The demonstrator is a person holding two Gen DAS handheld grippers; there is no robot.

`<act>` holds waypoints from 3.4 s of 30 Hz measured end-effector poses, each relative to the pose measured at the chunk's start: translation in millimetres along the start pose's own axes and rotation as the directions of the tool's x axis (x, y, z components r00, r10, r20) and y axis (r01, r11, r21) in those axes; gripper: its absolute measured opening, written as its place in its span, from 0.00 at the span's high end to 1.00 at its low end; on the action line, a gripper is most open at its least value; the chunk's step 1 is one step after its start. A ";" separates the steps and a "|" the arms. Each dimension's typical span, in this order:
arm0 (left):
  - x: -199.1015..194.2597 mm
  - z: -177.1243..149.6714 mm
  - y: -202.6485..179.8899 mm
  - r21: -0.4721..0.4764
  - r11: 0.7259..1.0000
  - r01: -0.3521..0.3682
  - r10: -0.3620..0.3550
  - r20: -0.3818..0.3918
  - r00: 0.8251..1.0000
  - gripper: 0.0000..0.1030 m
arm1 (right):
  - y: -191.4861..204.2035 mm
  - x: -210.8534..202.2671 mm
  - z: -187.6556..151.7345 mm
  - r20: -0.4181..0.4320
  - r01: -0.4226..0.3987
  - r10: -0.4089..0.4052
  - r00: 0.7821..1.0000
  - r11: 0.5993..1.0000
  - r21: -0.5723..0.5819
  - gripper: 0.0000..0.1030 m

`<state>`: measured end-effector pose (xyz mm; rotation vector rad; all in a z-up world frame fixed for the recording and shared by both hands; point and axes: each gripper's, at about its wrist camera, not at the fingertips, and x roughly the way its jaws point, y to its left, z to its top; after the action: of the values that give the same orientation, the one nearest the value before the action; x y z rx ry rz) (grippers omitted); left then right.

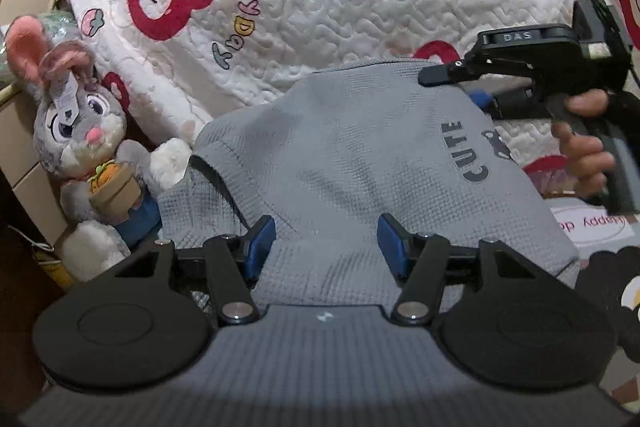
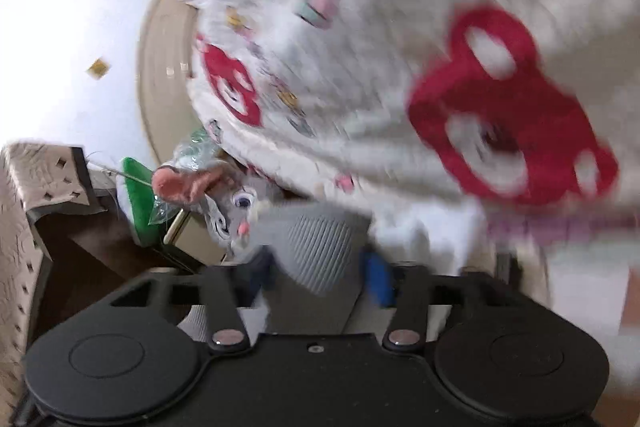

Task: Fold clothes

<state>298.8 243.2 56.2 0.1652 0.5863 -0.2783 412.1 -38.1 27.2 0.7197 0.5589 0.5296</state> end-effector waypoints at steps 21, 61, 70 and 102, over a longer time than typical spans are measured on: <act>52.1 32.7 90.3 -0.293 0.942 -0.161 0.124 -0.141 0.982 0.45 | 63.7 22.9 -9.9 0.011 0.139 -0.166 0.986 0.789 -0.599 0.63; -134.0 -81.3 -238.0 0.013 0.988 -0.152 0.152 -0.028 0.988 0.00 | 16.9 -299.7 -186.0 0.118 0.152 -0.107 0.987 0.847 -0.509 0.27; -158.1 -112.5 -288.6 -0.047 0.962 -0.269 0.265 -0.086 0.961 0.00 | 21.0 -345.3 -206.3 0.146 0.166 -0.108 0.983 0.858 -0.486 0.13; -174.6 -135.6 -310.8 -0.130 0.940 -0.316 0.295 -0.160 0.942 0.00 | 25.8 -355.4 -227.0 0.014 0.152 -0.172 0.985 0.830 -0.537 0.10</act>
<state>-5.7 16.3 20.4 0.1245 0.7074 0.0825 2.0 -137.8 7.0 0.1232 0.4668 0.5083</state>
